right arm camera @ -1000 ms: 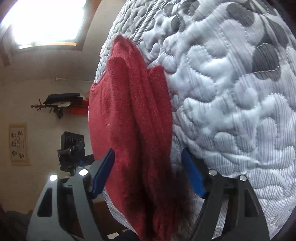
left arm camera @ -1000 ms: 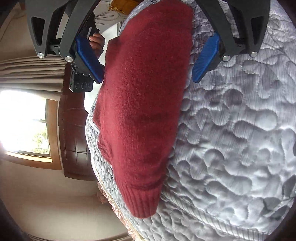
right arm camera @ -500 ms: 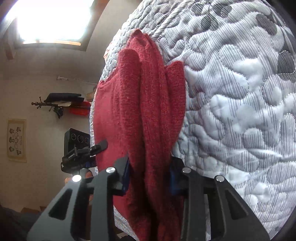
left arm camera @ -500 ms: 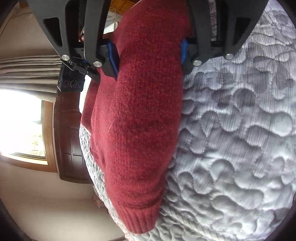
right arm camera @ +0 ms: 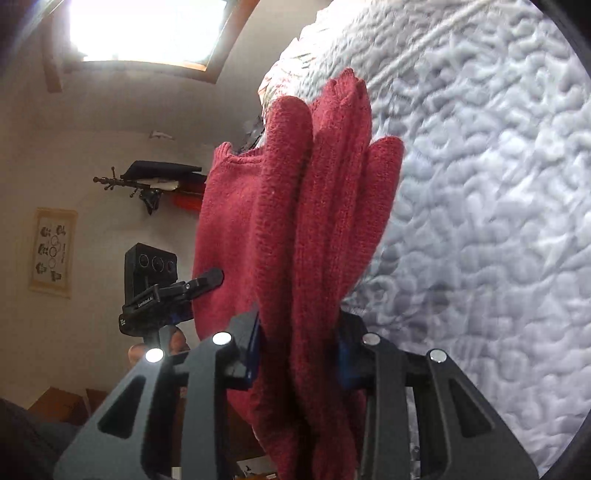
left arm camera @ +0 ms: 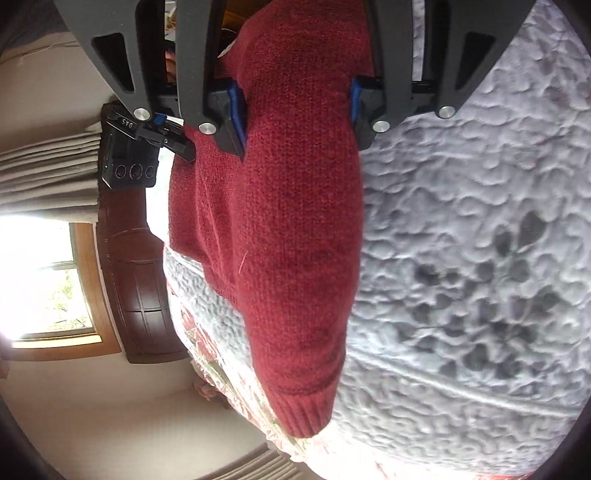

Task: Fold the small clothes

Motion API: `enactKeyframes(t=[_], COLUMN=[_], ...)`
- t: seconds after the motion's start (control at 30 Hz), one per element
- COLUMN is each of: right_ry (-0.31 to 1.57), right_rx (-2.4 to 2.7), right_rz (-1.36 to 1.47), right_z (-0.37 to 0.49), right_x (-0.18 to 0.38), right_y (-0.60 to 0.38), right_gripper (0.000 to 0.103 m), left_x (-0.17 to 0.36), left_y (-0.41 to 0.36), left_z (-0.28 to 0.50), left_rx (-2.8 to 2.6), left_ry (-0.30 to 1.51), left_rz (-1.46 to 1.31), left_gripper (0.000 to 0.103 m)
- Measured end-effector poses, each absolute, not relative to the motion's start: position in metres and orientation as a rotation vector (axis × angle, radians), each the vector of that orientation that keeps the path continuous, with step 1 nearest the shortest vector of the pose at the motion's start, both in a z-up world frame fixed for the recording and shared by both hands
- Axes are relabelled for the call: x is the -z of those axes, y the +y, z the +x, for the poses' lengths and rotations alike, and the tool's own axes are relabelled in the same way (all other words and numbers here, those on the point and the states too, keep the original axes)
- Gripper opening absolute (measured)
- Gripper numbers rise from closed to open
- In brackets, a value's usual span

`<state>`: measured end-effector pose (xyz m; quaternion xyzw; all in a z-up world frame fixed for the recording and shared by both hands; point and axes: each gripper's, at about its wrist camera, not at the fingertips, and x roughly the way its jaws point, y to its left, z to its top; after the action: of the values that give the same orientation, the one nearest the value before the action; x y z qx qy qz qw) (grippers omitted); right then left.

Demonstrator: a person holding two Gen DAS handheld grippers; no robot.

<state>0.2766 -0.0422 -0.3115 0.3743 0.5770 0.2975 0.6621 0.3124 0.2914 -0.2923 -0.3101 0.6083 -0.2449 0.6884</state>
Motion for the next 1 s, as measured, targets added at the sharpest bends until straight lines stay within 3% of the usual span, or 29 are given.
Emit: enactKeyframes(t=[0.1, 0.13, 0.17, 0.2, 0.3, 0.37, 0.43, 0.57, 0.6, 0.63, 0.8, 0.87, 0.93, 1.0], right_ry=[1.405, 1.458, 1.492, 1.495, 1.449, 1.371, 1.326, 1.360, 1.378, 1.390, 1.402, 1.422, 1.392, 1.334], right_rx=[-0.671, -0.645, -0.609, -0.601, -0.562, -0.537, -0.531, -0.575, -0.593, -0.599, -0.455, -0.444, -0.467, -0.481], right_rz=[0.852, 0.833, 0.809, 0.807, 0.757, 0.675, 0.628, 0.567, 0.548, 0.512, 0.437, 0.452, 0.460, 0.411], right_z=[0.253, 0.247, 0.241, 0.238, 0.245, 0.254, 0.274, 0.311, 0.318, 0.326, 0.345, 0.340, 0.333, 0.318], right_x=[0.354, 0.372, 0.384, 0.386, 0.353, 0.321, 0.303, 0.314, 0.320, 0.328, 0.356, 0.366, 0.352, 0.320], right_y=[0.000, 0.011, 0.016, 0.017, 0.002, -0.010, -0.017, 0.004, 0.013, 0.013, 0.009, 0.006, 0.005, 0.004], right_gripper=[0.034, 0.042, 0.047, 0.054, 0.075, 0.076, 0.071, 0.055, 0.035, 0.007, 0.006, 0.012, 0.021, 0.023], left_x=[0.327, 0.346, 0.363, 0.371, 0.346, 0.311, 0.277, 0.259, 0.262, 0.265, 0.311, 0.326, 0.325, 0.316], left_y=[0.328, 0.336, 0.343, 0.349, 0.355, 0.354, 0.348, 0.326, 0.311, 0.293, 0.237, 0.229, 0.229, 0.235], left_z=[0.288, 0.282, 0.276, 0.271, 0.264, 0.255, 0.243, 0.215, 0.208, 0.202, 0.175, 0.168, 0.167, 0.168], left_rx=[0.465, 0.425, 0.370, 0.330, 0.299, 0.259, 0.239, 0.363, 0.405, 0.442, 0.535, 0.538, 0.541, 0.548], left_ry=[1.449, 1.502, 1.544, 1.546, 1.471, 1.372, 1.277, 1.230, 1.238, 1.251, 1.371, 1.395, 1.398, 1.395], left_rz=[-0.653, -0.644, -0.630, -0.638, -0.646, -0.569, -0.491, -0.428, -0.408, -0.375, -0.269, -0.235, -0.237, -0.267], left_gripper=[0.043, 0.046, 0.059, 0.064, 0.069, 0.076, 0.082, 0.081, 0.081, 0.080, 0.078, 0.077, 0.078, 0.078])
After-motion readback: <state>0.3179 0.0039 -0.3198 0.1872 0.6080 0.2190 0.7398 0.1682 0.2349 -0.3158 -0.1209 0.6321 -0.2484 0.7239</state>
